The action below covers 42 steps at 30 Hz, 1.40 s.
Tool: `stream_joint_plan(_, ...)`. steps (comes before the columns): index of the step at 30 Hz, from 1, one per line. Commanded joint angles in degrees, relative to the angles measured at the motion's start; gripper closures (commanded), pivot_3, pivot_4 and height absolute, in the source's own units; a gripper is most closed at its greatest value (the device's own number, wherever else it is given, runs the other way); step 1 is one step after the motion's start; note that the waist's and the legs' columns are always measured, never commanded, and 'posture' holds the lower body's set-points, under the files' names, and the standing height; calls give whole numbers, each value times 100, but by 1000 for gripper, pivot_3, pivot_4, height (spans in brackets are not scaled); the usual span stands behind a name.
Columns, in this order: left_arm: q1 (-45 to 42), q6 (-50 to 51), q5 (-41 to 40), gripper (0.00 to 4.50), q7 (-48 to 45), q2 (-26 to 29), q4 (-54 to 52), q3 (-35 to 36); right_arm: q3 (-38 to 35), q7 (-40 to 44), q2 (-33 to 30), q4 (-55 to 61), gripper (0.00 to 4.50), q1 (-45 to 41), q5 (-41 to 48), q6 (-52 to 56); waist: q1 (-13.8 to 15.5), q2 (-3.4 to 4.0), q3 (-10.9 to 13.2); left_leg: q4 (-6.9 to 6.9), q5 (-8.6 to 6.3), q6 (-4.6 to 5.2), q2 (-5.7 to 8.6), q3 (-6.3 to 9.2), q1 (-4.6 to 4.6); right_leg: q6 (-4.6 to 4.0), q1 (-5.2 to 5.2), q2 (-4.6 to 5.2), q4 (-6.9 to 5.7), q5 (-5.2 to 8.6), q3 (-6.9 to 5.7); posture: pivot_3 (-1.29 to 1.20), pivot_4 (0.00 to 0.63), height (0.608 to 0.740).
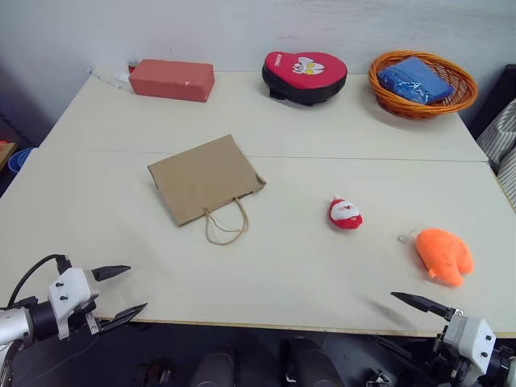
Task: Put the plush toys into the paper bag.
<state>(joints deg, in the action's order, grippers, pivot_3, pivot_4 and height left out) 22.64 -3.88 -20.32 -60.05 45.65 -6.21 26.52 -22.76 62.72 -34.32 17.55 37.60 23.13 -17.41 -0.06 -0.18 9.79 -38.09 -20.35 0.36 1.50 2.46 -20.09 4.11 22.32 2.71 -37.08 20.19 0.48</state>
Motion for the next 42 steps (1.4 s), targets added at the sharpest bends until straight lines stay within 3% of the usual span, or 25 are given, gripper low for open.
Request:
stream_joint_plan(1,-105,45,-162,0,81,-15,-83,171,5,-124,34,62,52,-1,88,25,4,0,0,0,0,0,0,0,0,0,0,0,0,0,0,0,150,740)
stream_joint_plan(9,-1238,2227,-1415,0,-81,623,-510,-107,284,-1274,618,1471,52,-268,660,746,6,3,-1,-2,6,-11,0,11,-2,-1,3,0,-13,0,-6,0,150,740)
stream_joint_plan(12,-1963,2884,-1510,0,-234,980,-823,-710,529,-1551,601,2143,52,-514,1184,1205,-1,4,-1,-6,14,-25,3,11,-2,-1,6,1,-23,0,-4,0,150,740)
stream_joint_plan(17,-3047,3236,-904,0,-427,1271,-906,-2001,835,-1812,690,2450,52,-721,986,1295,-1,4,-1,-5,24,-43,5,10,-8,-1,15,-3,-25,1,-4,0,150,740)
stream_joint_plan(20,-3991,2794,-51,0,-295,837,-454,-2962,1100,-1922,748,2475,52,-776,773,1287,2,4,-1,-6,27,-45,6,9,-11,-1,20,-7,-34,1,-2,0,150,740)
stream_joint_plan(24,-4956,2378,421,0,-43,-49,284,-3484,1231,-2057,825,2416,52,-805,626,1264,31,-1,-1,-19,30,-42,13,9,-14,0,20,-7,-54,0,-1,0,150,740)
stream_joint_plan(31,-5445,1475,1115,0,-225,-379,1118,-3862,1301,-2057,924,2122,52,-733,434,1045,-19,-9,-1,-22,33,-48,9,9,-19,0,35,-17,-66,1,4,0,150,740)
stream_joint_plan(34,-5614,885,1325,817,-181,-563,1435,-3896,1363,-2003,915,2012,0,-664,446,1065,4,-9,-1,-27,34,-49,10,9,-18,0,33,-16,-64,1,4,0,150,740)
stream_joint_plan(42,-5879,489,1491,3344,-411,-854,1895,-3936,1336,-1987,990,1880,0,-490,338,872,52,-11,0,-53,30,-44,11,14,-28,1,32,-13,-62,1,1,0,150,740)
